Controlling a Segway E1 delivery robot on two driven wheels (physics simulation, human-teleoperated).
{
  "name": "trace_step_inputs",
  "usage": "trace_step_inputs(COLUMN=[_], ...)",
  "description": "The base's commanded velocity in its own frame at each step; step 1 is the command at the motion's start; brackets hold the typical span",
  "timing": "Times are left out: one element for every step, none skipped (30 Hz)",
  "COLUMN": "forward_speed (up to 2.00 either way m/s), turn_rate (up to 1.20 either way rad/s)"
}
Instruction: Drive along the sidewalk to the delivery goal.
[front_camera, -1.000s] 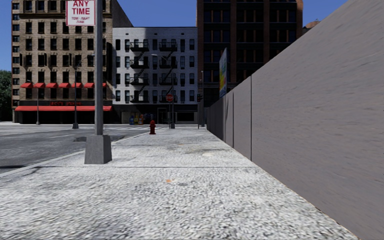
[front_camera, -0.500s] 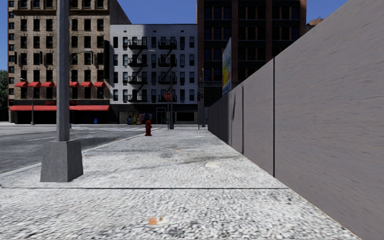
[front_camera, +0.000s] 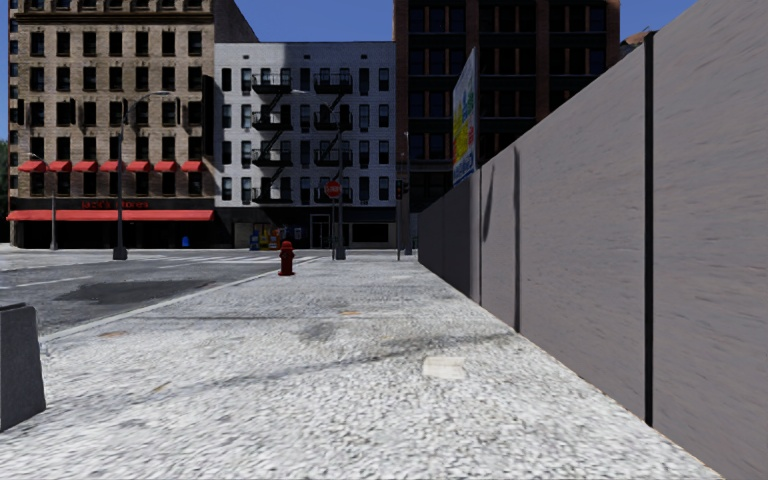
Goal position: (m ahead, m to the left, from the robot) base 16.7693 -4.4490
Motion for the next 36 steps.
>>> trace_step_inputs(forward_speed=[2.0, 2.0, 2.0, 2.0, 2.0, 2.0, 2.0, 2.0, 2.0, 2.0, 2.0, 2.0, 2.0, 2.0, 2.0, 2.0, 2.0, 2.0, 2.0, 2.0, 2.0, 2.0, 2.0, 2.0, 2.0, 2.0, 2.0, 2.0, 2.0, 2.0, 2.0, 2.0, 2.0, 2.0, 2.0, 2.0], turn_rate=[0.0, 0.0, 0.0, 0.0, 0.0, 0.0, 0.0, 0.0, 0.0, 0.0, 0.0, 0.0, 0.0, 0.0, 0.0, 0.0, 0.0, 0.0, 0.0, 0.0, 0.0, 0.0, 0.0, 0.0, 0.0, 0.0, 0.0, 0.0, 0.0, 0.0, 0.0, 0.0, 0.0, 0.0, 0.0, 0.0])
